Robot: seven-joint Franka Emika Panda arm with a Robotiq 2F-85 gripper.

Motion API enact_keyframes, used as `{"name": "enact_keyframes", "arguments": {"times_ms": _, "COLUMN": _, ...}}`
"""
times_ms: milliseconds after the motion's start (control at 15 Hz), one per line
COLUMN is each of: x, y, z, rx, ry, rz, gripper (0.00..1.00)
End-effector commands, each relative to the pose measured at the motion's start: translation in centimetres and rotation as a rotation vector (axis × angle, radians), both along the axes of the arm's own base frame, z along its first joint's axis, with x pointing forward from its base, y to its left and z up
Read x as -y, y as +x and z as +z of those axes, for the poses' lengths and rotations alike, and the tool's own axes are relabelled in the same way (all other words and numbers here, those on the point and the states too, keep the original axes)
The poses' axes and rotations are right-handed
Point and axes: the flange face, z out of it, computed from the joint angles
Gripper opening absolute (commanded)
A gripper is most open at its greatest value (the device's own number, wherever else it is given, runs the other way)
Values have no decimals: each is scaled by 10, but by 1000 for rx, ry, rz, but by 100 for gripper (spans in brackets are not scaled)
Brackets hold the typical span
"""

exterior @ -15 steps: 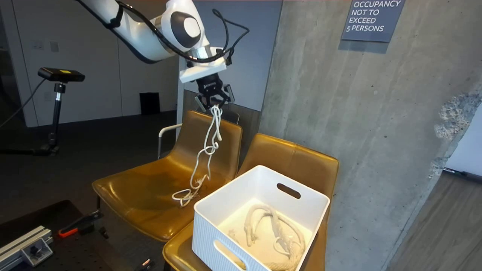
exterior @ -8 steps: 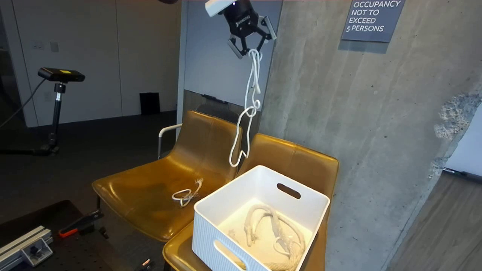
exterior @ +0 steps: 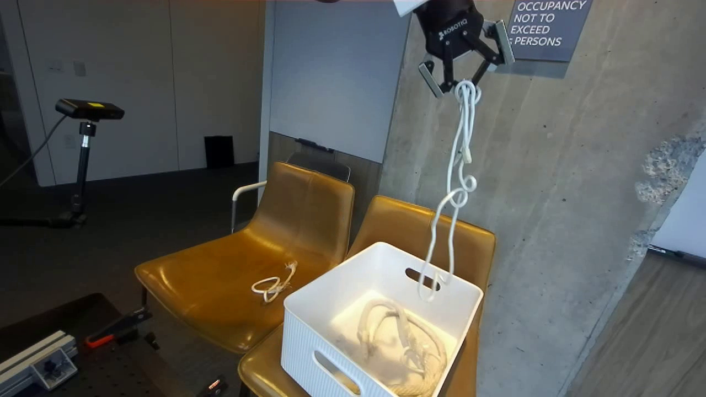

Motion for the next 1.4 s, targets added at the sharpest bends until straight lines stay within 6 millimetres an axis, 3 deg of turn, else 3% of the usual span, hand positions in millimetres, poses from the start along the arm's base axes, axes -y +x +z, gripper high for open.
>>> {"name": "enact_keyframes", "arguments": {"times_ms": 0, "x": 21, "y": 5, "z": -46, "rx": -53, "ry": 65, "rz": -22, "gripper": 0}}
{"name": "enact_keyframes", "arguments": {"times_ms": 267, "x": 32, "y": -1, "z": -124, "rx": -152, "ry": 135, "rz": -54, "gripper": 0}}
{"name": "enact_keyframes", "arguments": {"times_ms": 467, "x": 27, "y": -6, "z": -175, "rx": -216, "ry": 177, "rz": -65, "gripper": 0}}
{"name": "enact_keyframes", "arguments": {"times_ms": 800, "x": -2, "y": -7, "z": -224, "rx": -266, "ry": 230, "rz": -46, "gripper": 0}}
{"name": "enact_keyframes", "arguments": {"times_ms": 1000, "x": -51, "y": 2, "z": -219, "rx": -259, "ry": 245, "rz": -1, "gripper": 0}}
{"name": "enact_keyframes", "arguments": {"times_ms": 1333, "x": -170, "y": 27, "z": -163, "rx": -181, "ry": 225, "rz": 138, "gripper": 0}}
